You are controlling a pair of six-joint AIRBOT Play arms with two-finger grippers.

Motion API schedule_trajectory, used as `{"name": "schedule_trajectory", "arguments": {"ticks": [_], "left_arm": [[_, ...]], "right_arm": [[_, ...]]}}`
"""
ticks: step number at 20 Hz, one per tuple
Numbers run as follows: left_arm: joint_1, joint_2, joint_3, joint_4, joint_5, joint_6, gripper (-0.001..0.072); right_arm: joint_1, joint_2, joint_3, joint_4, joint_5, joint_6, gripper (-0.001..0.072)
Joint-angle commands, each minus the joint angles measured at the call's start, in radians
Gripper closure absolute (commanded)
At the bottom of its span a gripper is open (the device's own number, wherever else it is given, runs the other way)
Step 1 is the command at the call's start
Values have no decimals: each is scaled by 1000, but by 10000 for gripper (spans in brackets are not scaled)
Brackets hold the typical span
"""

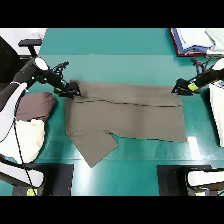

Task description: Fold the shirts.

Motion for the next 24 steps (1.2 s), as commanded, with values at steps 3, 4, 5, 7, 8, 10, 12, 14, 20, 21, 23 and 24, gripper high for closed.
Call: {"name": "schedule_trajectory", "arguments": {"ticks": [3, 4, 5, 7, 8, 10, 12, 14, 20, 21, 23, 24], "left_arm": [[3, 252, -223, 74, -38, -31, 105], [3, 325, -317, 72, -31, -32, 105], [3, 404, -426, 72, -21, -45, 106], [3, 545, -628, 72, -14, -90, 106], [3, 606, -710, 71, -13, -113, 105], [3, 712, -842, 69, -1, -161, 105], [3, 781, -927, 20, 23, -163, 105], [3, 797, -977, -71, 72, -145, 106], [3, 795, -1068, -258, 223, -47, 107], [3, 795, -1067, -273, 226, -46, 107], [3, 795, -1067, -298, 227, -39, 356], [3, 795, -1067, -316, 224, 0, 598]], "right_arm": [[-55, 206, -114, 108, 58, -25, 303], [-61, 264, -158, 108, 50, -25, 303], [-63, 312, -196, 108, 34, -25, 303], [-63, 397, -265, 108, -4, -25, 303], [-63, 429, -291, 108, -24, -25, 303], [-62, 465, -314, 109, -40, -25, 303], [-62, 481, -325, 109, -40, -25, 303], [-62, 480, -325, 116, -37, -25, 304], [-60, 480, -325, 116, -23, -25, 304], [-60, 480, -325, 116, -21, -25, 304], [-60, 480, -325, 116, -13, -25, 304], [-62, 480, -325, 115, 2, -25, 304]]}}
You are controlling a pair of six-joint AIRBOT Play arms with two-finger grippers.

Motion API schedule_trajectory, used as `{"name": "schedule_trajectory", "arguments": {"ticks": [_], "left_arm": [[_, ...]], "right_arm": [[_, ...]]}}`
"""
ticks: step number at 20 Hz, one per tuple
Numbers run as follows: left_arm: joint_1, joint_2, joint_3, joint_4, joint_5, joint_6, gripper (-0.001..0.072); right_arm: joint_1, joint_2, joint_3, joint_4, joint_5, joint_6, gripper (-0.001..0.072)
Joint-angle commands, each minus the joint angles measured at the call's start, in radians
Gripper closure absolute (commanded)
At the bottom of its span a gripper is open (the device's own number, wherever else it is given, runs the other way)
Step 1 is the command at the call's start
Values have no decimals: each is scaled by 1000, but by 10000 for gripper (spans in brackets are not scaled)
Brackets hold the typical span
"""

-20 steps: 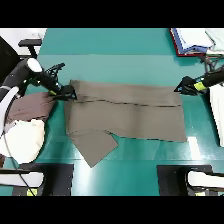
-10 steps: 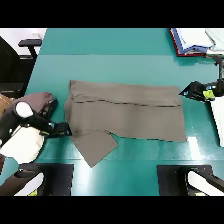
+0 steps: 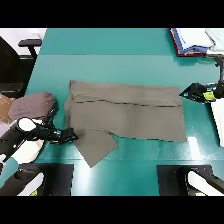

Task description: Fold the shirts.

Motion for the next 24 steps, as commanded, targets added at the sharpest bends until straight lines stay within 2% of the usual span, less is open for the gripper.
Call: {"name": "schedule_trajectory", "arguments": {"ticks": [1, 4, 7, 8, 9, 10, 12, 14, 18, 19, 21, 23, 24], "left_arm": [[0, 4, -10, -98, 10, 82, 678], [0, 5, 13, -95, -26, 98, 680], [0, 5, 52, -77, -49, 102, 680], [0, 5, 62, -77, -48, 102, 680], [0, 5, 68, -77, -47, 102, 681], [0, 5, 71, -79, -48, 102, 680], [0, 5, 71, -77, -48, 102, 680], [0, 5, 71, -78, -47, 102, 680], [0, 5, 71, -78, -47, 102, 680], [0, 5, 71, -78, -47, 102, 680], [0, 5, 71, -74, -55, 102, 680], [0, 6, 87, -20, -113, 101, 682], [0, 8, 104, 19, -152, 94, 682]], "right_arm": [[-12, 1, 0, -3, 44, 0, 304], [-91, 22, -56, -41, 124, 0, 304], [-237, 107, -243, -187, 144, 2, 302], [-304, 130, -312, -214, 149, 2, 292], [-371, 142, -373, -221, 151, 2, 200], [-442, 145, -430, -211, 150, 2, 181], [-529, 123, -514, -200, 138, 1, 194], [-552, 79, -570, -162, 87, -9, 286], [-462, -9, -587, -40, -38, -28, 311], [-414, -33, -571, -40, -48, -28, 350], [-315, -73, -526, -52, -50, -28, 466], [-229, -86, -475, -89, -31, -28, 628], [-199, -83, -450, -106, -9, -28, 669]]}}
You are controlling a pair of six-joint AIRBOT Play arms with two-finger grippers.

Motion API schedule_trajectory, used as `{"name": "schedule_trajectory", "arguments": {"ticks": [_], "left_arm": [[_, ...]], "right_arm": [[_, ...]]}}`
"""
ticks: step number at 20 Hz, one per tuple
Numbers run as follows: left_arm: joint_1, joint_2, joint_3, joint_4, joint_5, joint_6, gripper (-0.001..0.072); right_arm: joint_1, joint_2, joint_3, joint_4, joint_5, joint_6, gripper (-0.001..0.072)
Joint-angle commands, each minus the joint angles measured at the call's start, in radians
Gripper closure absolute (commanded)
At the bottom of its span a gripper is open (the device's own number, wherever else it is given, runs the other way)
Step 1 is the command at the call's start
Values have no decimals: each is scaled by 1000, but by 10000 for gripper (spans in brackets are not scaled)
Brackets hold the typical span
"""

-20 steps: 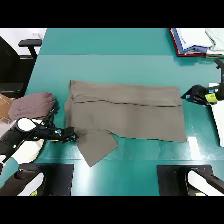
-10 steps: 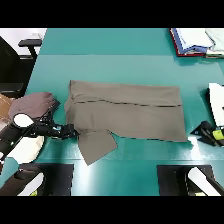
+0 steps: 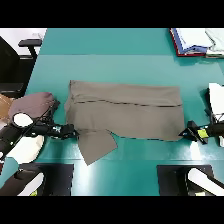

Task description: Fold the shirts.

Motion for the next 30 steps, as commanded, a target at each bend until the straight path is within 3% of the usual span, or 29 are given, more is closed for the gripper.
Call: {"name": "schedule_trajectory", "arguments": {"ticks": [1, 5, 8, 10, 12, 19, 23, 28, 29, 30], "left_arm": [[0, 16, 35, 104, -107, -24, 682], [0, 182, 42, 212, -244, -131, 683], [0, 271, 56, 194, -391, -186, 682], [0, 272, 105, 193, -393, -185, 683], [0, 249, 170, 199, -312, -176, 682], [0, -193, 473, 210, -49, 1, 681], [0, -442, 650, 210, -13, 50, 680], [0, -550, 719, 206, 71, 60, 678], [0, -550, 722, 203, 84, 52, 660], [0, -550, 723, 191, 89, 49, 392]], "right_arm": [[125, -11, 77, -55, 36, -2, 696], [162, 133, 132, -192, 148, -1, 696], [161, 266, 140, -332, 233, 6, 697], [161, 323, 144, -351, 227, 7, 697], [166, 324, 167, -342, 201, 15, 698], [322, -24, 492, -316, 91, 23, 697], [378, -232, 691, -314, 91, 23, 696], [382, -404, 845, -194, 92, 22, 695], [382, -430, 869, -177, 90, 21, 672], [381, -448, 887, -162, 90, 18, 525]]}}
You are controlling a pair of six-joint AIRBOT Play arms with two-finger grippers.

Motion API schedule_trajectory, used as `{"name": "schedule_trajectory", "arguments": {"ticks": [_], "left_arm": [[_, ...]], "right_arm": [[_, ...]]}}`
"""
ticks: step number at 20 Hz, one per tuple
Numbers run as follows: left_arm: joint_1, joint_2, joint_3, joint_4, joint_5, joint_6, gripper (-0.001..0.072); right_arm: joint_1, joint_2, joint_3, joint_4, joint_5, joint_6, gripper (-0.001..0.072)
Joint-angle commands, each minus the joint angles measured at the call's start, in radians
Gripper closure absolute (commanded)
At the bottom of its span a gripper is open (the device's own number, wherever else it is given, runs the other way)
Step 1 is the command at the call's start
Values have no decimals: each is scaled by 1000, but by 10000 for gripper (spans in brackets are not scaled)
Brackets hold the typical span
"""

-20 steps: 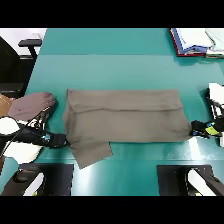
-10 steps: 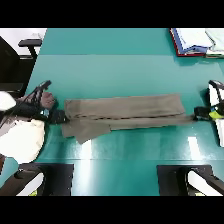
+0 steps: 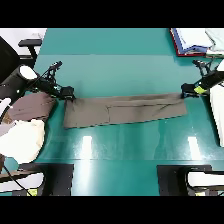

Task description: Fold the shirts.

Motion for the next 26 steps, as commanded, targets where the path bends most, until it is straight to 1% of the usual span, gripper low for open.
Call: {"name": "schedule_trajectory", "arguments": {"ticks": [1, 3, 4, 6, 7, 8, 9, 11, 12, 15, 19, 21, 23, 24, 26], "left_arm": [[1, -35, 27, -31, 50, -6, 235], [1, -32, 27, -50, 38, -25, 239], [1, -31, 30, -62, 27, -24, 239], [1, -31, 41, -93, -14, -23, 241], [1, -31, 41, -113, -28, -23, 296], [1, -31, 41, -137, -35, -21, 504], [1, -31, 41, -165, -34, -8, 684], [-4, -31, 41, -221, -19, 4, 679], [-18, -31, 41, -230, -14, 4, 679], [-106, -34, 40, -228, 40, 3, 680], [-240, -42, 41, -223, 175, -73, 680], [-303, -69, 41, -223, 208, -95, 680], [-356, -112, 48, -224, 236, -122, 681], [-381, -140, 61, -225, 246, -136, 681], [-426, -196, 101, -225, 262, -155, 680]], "right_arm": [[1, -92, 90, 89, 7, -20, 389], [-29, -95, 96, 180, 29, -90, 380], [-57, -95, 96, 220, 44, -116, 322], [-127, -95, 93, 251, 88, -134, 293], [-168, -95, 93, 253, 111, -137, 226], [-208, -95, 93, 253, 128, -137, 184], [-245, -95, 92, 253, 137, -137, 178], [-319, -96, 74, 256, 129, -137, 178], [-352, -98, 42, 281, 116, -149, 179], [-425, -131, -77, 412, 97, -217, 180], [-404, -198, -154, 438, 77, -253, 186], [-357, -210, -154, 438, 48, -269, 219], [-307, -210, -130, 435, 22, -282, 417], [-284, -209, -109, 435, 23, -282, 496], [-253, -206, -56, 435, 56, -282, 625]]}}
